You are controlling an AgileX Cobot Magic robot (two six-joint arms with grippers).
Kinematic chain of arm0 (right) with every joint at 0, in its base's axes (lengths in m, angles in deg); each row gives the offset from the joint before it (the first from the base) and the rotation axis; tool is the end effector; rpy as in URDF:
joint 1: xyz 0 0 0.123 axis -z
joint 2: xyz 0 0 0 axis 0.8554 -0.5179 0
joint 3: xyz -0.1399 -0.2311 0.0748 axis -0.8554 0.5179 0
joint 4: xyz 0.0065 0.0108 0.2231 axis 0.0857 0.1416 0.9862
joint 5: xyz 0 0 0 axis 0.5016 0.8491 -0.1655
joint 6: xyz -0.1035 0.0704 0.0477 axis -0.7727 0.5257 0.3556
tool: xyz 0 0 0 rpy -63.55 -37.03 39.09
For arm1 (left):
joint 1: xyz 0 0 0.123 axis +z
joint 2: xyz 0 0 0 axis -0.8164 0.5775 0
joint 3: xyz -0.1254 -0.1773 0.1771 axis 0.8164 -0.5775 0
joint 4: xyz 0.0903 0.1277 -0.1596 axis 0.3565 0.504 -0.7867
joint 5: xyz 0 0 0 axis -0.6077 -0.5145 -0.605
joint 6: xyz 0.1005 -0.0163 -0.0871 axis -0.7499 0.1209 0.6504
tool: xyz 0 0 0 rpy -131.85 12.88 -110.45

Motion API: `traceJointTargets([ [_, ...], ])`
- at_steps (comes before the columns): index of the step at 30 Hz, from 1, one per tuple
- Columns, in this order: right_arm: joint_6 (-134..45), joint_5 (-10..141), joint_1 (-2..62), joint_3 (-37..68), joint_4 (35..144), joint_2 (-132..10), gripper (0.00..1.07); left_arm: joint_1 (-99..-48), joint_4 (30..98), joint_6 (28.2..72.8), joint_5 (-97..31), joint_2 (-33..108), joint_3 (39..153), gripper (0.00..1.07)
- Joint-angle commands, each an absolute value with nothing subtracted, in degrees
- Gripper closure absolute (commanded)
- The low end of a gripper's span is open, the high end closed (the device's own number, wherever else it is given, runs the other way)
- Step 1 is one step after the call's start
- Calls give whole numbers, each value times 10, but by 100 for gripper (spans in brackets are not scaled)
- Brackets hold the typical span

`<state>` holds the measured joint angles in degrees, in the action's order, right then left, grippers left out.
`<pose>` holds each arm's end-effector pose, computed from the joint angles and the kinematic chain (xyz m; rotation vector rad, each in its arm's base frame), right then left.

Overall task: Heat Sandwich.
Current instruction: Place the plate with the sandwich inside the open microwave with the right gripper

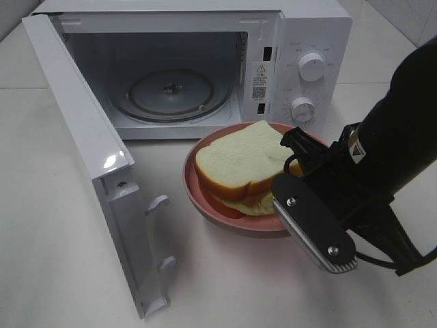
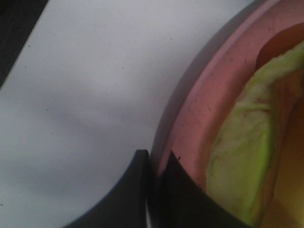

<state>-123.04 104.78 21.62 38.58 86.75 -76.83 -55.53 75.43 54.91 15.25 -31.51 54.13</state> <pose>0.2026 0.1491 0.1695 -2.4859 1.3660 -0.2320 0.0139 -0.0064 0.2465 0.0046 2.0172 -0.0804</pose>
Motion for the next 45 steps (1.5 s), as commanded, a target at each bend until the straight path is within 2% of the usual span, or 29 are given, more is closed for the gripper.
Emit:
traceJointTargets([
  [1, -1277, 1035, 233, 383, 885, -759, 107, -554, 753, 549, 151, -332, 540, 6],
  [30, -1350, 1021, 240, 322, 913, -761, 107, -554, 753, 549, 151, -332, 540, 6],
  [45, -1375, 1016, 240, 257, 939, -825, 107, -554, 753, 549, 151, -332, 540, 6],
])
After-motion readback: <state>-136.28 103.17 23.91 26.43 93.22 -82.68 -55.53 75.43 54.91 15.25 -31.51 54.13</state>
